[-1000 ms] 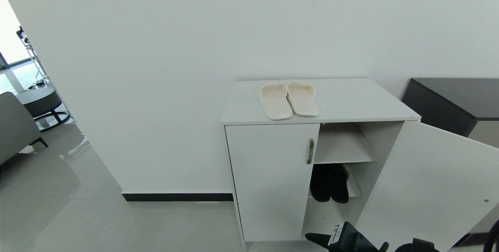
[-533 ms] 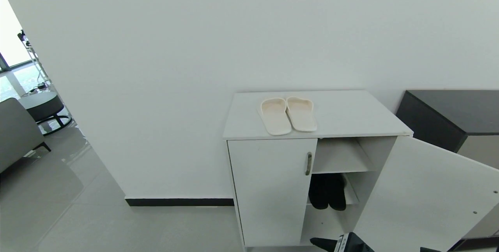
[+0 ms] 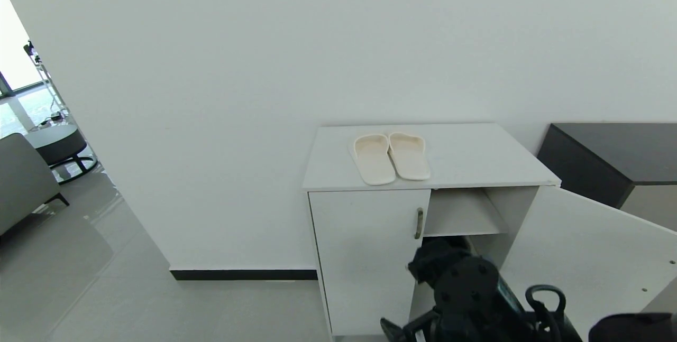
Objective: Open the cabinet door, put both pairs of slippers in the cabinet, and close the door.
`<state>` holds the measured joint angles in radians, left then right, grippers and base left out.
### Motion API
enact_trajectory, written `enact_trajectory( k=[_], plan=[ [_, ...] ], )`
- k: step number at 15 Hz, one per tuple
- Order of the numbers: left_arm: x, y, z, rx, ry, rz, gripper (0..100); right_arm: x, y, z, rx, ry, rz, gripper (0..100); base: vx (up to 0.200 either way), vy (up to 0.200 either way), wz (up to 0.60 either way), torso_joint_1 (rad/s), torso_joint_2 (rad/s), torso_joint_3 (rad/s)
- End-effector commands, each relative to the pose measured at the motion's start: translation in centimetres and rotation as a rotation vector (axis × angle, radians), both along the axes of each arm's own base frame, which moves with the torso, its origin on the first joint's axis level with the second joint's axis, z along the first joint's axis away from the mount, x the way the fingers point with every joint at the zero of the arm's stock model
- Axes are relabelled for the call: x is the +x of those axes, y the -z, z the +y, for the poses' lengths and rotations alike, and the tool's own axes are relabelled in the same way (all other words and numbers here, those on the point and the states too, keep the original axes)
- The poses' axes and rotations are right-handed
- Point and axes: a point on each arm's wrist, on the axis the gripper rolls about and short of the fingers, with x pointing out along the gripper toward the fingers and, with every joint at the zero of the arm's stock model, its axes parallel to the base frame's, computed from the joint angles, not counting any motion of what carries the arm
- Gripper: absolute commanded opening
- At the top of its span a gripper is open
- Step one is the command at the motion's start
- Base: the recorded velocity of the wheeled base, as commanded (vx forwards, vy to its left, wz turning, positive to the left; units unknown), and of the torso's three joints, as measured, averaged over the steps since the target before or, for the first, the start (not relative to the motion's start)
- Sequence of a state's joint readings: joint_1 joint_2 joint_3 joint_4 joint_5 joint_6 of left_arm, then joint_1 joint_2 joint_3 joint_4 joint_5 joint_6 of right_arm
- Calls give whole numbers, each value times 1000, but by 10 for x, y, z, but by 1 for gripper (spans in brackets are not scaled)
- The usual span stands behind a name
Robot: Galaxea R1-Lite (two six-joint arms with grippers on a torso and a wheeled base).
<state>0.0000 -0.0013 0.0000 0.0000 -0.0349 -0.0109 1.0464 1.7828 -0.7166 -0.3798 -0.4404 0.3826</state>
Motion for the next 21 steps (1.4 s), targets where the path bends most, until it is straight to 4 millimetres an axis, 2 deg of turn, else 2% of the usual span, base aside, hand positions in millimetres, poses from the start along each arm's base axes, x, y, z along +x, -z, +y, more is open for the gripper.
enact_trajectory(
  k=[1, 3, 5, 9, 13, 18, 21],
  plan=[
    [0, 0, 0, 0, 0, 1, 0, 14, -70, 12, 149, 253, -111, 100, 0, 0, 0, 0, 0, 0],
    [0, 0, 0, -1, 0, 1, 0, 28, -66, 6, 105, 253, -186, 100, 0, 0, 0, 0, 0, 0],
    [0, 0, 0, -1, 0, 1, 0, 56, -62, -3, 123, 303, -276, 100, 200, 0, 0, 2, 2, 0],
    [0, 0, 0, -1, 0, 1, 0, 91, -46, -14, 118, 348, -290, 100, 200, 0, 0, 1, 1, 2],
    [0, 0, 0, -1, 0, 1, 0, 109, -34, -1, 121, 328, -323, 100, 200, 0, 0, 6, 1, -2],
    [0, 0, 0, -4, 0, 1, 0, 137, -23, 27, 130, 265, -350, 100, 200, 0, 0, 0, 6, 4],
    [0, 0, 0, -9, 0, 2, 0, 153, -13, 33, 136, 247, -337, 100, 0, 0, 0, 0, 0, 0]
  ],
)
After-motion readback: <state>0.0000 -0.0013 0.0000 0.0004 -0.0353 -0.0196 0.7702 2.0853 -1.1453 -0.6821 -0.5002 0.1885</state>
